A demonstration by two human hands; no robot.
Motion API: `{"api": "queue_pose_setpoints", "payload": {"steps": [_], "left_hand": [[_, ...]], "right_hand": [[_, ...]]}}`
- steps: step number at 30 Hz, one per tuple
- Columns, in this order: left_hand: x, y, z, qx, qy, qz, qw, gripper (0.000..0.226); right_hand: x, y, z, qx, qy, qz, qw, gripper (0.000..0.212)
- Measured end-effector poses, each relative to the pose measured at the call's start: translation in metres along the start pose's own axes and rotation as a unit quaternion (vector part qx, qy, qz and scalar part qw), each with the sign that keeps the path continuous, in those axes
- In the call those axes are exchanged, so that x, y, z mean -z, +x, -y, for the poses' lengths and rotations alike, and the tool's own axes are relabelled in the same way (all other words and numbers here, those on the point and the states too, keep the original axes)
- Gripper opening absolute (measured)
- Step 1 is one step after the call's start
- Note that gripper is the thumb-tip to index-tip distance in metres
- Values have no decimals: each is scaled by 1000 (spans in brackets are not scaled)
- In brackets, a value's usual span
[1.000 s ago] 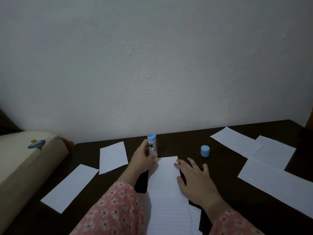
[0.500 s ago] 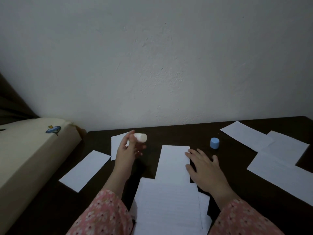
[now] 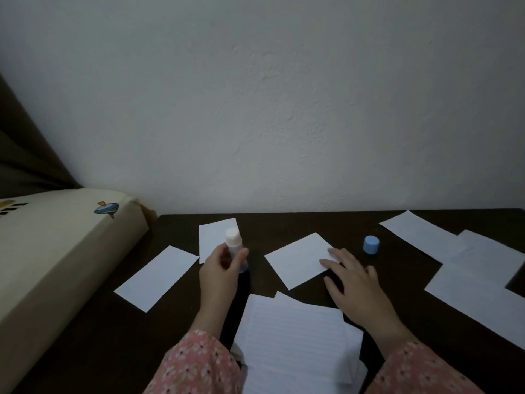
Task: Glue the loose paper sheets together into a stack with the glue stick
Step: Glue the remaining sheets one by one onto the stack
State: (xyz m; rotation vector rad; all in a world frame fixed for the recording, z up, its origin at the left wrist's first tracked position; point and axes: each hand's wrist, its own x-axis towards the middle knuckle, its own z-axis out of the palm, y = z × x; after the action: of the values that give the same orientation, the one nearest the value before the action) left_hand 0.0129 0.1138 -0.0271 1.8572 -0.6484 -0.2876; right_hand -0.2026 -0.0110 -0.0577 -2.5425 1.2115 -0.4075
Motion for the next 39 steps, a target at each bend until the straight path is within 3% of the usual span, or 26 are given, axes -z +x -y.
{"api": "queue_pose_setpoints", "payload": {"steps": [8, 13, 15, 17, 20, 23, 27, 30, 32, 35, 39], "left_hand": [[-6, -3, 4, -13, 29, -1, 999, 52], [1, -7, 6, -8, 21, -31, 999, 78], [2, -16, 1, -39, 23, -89, 995, 74], [4, -29, -10, -102, 17, -110, 988, 55], [1, -52, -22, -165, 89, 48, 981, 28], [-13, -82, -26, -155, 185, 181, 953, 34], [-32, -104, -24, -172, 312, 237, 904, 49], [-37, -104, -22, -158, 317, 233, 906, 48], [-38, -104, -20, -155, 318, 237, 905, 47], [-39, -104, -19, -157, 323, 238, 902, 47], [-41, -105, -18, -169, 336, 230, 898, 49]], "right_hand": [[-1, 1, -2, 13, -42, 4, 999, 41], [-1, -1, -2, 20, -39, 2, 999, 41], [-1, -1, -2, 21, -42, -11, 999, 39], [1, -2, -1, 18, -49, -22, 998, 37], [4, -3, 2, 7, -62, -26, 998, 34], [6, -9, 6, -20, -50, -20, 998, 33], [12, -21, 4, -23, -38, 0, 999, 36], [22, -32, -2, -8, -15, 13, 1000, 40], [31, -41, -13, -15, -17, -40, 999, 38], [50, -52, -41, -135, -48, -132, 981, 37], [68, -67, -78, -365, -89, -108, 921, 60]]}}
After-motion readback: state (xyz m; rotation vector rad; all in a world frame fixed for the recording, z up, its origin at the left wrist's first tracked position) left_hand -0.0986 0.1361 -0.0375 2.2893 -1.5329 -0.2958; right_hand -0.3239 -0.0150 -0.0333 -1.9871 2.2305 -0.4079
